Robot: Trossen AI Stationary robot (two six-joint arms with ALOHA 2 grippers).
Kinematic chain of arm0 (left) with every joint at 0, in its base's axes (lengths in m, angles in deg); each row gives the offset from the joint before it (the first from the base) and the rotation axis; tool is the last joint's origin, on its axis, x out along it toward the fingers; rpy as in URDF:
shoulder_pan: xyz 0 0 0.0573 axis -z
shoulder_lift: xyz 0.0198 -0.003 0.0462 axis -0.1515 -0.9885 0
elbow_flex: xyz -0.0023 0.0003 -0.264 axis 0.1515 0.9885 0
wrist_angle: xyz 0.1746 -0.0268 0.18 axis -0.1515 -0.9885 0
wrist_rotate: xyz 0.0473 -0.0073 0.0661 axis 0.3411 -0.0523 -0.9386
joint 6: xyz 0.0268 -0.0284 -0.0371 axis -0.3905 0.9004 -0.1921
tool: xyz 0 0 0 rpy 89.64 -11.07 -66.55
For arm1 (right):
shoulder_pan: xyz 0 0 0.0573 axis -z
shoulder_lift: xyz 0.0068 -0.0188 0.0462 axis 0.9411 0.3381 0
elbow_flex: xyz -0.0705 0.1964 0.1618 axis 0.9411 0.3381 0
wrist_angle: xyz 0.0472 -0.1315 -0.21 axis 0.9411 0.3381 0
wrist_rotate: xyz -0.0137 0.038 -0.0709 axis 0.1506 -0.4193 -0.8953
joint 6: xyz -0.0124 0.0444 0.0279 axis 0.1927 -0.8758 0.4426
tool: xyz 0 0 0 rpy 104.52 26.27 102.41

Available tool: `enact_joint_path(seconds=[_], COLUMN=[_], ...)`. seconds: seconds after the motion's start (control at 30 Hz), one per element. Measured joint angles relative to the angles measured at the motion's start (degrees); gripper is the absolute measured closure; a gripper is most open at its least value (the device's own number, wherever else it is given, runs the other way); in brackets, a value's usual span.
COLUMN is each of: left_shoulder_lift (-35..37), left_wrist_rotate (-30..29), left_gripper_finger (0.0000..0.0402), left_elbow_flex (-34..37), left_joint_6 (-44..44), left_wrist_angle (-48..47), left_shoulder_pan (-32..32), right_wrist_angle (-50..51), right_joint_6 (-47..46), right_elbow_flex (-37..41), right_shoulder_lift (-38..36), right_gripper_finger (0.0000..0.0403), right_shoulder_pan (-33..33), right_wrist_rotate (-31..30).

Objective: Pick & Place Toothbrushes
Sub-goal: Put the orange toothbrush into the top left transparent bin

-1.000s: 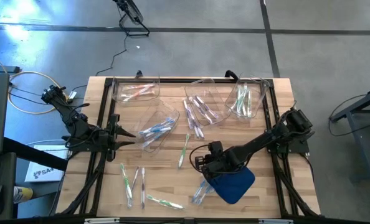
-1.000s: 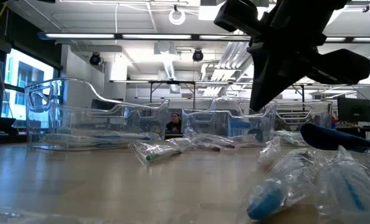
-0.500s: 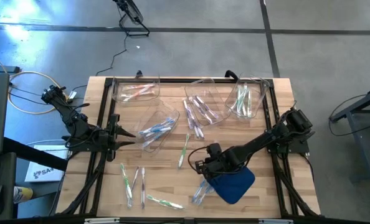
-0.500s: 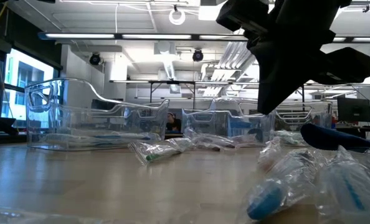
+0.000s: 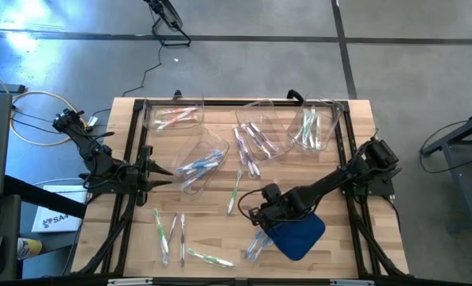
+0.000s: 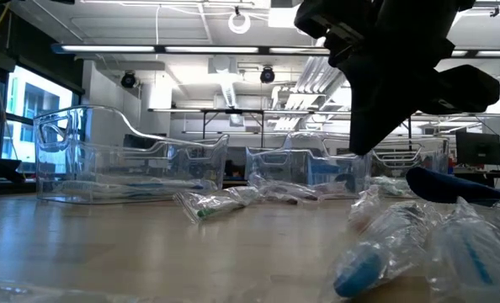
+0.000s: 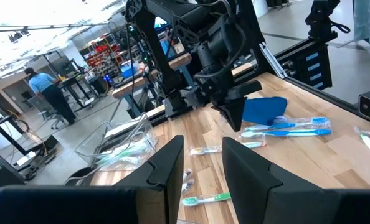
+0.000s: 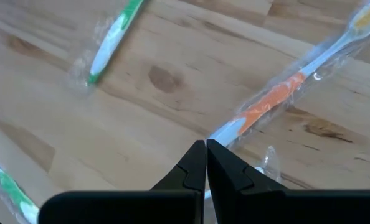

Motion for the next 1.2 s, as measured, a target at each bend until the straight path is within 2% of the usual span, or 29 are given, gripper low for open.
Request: enact_joint_path(seconds=[0.23,0.63,0.77,0.93,1.2], left_shoulder_lift=[0.00,0.00,-0.02,-0.02,0.00], left_wrist_rotate=[0.00,0.00,0.00,-0.01,0.00], left_gripper_finger=[0.0295,0.0295,0.0295,0.0295,0.0295], left_elbow_flex=[0.00,0.00,0.00,0.00,0.00], left_joint_6=[0.00,0.00,0.00,0.00,0.00], left_wrist_angle=[0.00,-0.01,-0.02,0.00,0.00], left_shoulder_pan=[0.00,0.00,0.00,0.00,0.00], right_wrist_angle=[-0.37,-0.84,-2.45,-3.20,-2.21], right_joint_6=[-0.54,-4.88,-8.18,-9.34,-10.16], right_elbow_flex=[0.00,0.00,0.00,0.01,0.01], right_shoulder_lift=[0.00,0.00,0.00,0.00,0.00], right_gripper_finger=[0.0378,0.0259,0.0234,0.0231,0.0242], right_shoulder_pan=[0.12,0.12,0.12,0.13,0.18], right_wrist_rotate=[-0.92,-3.15,-6.43,-10.49,-11.81])
